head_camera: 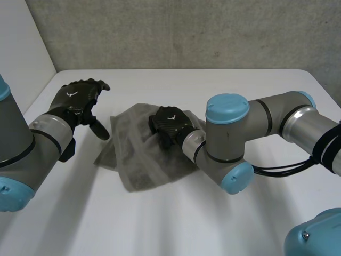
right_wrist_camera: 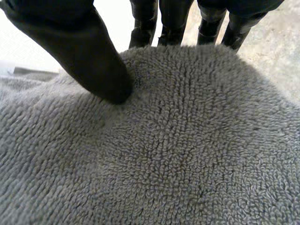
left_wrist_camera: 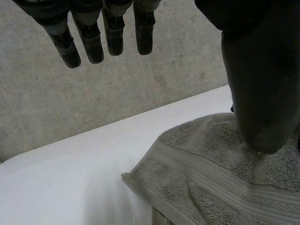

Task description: Fold the towel.

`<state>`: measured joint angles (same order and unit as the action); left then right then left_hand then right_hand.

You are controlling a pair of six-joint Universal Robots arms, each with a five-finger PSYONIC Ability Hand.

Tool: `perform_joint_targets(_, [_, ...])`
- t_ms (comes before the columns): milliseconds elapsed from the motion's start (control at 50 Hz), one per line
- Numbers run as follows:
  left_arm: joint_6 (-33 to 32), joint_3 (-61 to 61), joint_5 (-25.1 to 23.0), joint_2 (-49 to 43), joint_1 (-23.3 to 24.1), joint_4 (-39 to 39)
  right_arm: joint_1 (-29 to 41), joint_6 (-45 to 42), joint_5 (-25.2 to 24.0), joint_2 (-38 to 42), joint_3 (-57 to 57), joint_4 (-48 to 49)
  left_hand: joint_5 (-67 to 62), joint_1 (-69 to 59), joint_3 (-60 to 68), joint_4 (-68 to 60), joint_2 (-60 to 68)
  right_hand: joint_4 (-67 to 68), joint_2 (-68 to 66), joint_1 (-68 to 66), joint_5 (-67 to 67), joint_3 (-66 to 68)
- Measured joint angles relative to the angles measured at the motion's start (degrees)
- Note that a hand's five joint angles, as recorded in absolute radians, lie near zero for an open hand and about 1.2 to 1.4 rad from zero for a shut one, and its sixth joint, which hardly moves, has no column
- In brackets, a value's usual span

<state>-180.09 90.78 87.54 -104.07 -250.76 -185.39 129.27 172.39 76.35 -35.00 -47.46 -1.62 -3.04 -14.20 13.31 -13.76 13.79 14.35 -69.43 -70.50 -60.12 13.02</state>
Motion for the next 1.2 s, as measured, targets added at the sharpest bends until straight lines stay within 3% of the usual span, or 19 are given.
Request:
perform_joint_targets(140, [0.0, 0.3, 0.1, 0.0, 0.0, -0.4, -0.3, -2.0, -0.6, -3.7, -3.7, 0.2, 0.0, 0.0, 0.0, 0.0, 0.0, 0.0, -2.8, -4.2, -5.2, 0.0])
perform_joint_targets(280, [0.0, 0.6, 0.1, 0.3, -0.4, -0.6, -3.5, -4.0, -4.3, -15.7, -13.5, 0.3, 0.0, 0.0, 0.0, 0.0, 0.0, 0.0, -2.9, -4.2, -5.2, 0.0])
perform_joint_targets(420, [0.0, 1.1, 0.0, 0.6, -0.9, -0.6, -15.0, -12.0, -9.2, -29.7, -26.1, -6.5, 0.0, 0.0, 0.0, 0.0, 0.0, 0.0, -3.1, -4.4, -5.4, 0.0])
perform_joint_targets(540, [0.0, 1.2, 0.0, 0.5, -0.7, -0.6, -26.5, -25.0, -10.1, -34.8, -30.1, -18.3, 0.0, 0.0, 0.0, 0.0, 0.0, 0.0, -3.1, -4.7, -5.4, 0.0])
perform_joint_targets(580, [0.0, 1.2, 0.0, 0.4, -0.5, -0.6, -29.3, -28.9, -10.2, -35.7, -30.6, -21.3, 0.0, 0.0, 0.0, 0.0, 0.0, 0.0, 1.4, 1.2, 0.1, 0.0])
perform_joint_targets(720, [-0.2, 1.4, -0.1, -0.3, 0.9, -0.5, -35.2, -34.8, -10.2, -38.0, -32.0, -25.1, 0.0, 0.0, 0.0, 0.0, 0.0, 0.0, 41.0, 40.9, 43.3, 0.0])
perform_joint_targets(760, [-0.2, 1.4, -0.2, -0.6, 1.7, -0.4, -35.6, -34.1, -10.2, -38.3, -32.9, -24.4, 0.0, 0.0, 0.0, 0.0, 0.0, 0.0, 50.7, 50.2, 53.9, 0.0])
perform_joint_targets(840, [-0.2, 1.7, -0.7, -1.4, 3.6, -0.1, -35.4, -31.6, -10.2, -39.3, -35.0, -22.6, 0.0, 0.0, 0.0, 0.0, 0.0, 0.0, 55.3, 56.5, 56.6, 0.0])
perform_joint_targets(1080, [-2.9, 2.9, -1.2, -4.7, 10.8, -1.3, -28.0, -16.8, -14.9, -45.7, -45.9, -8.3, 0.0, 0.0, 0.0, 0.0, 0.0, 0.0, 55.3, 57.1, 56.6, 0.0])
perform_joint_targets(1200, [-7.5, 2.8, -1.1, -7.5, 13.0, -3.2, -20.9, -13.7, -13.9, -42.7, -47.0, -1.0, 0.0, 0.0, 0.0, 0.0, 0.0, 0.0, 55.3, 57.1, 56.6, 0.0])
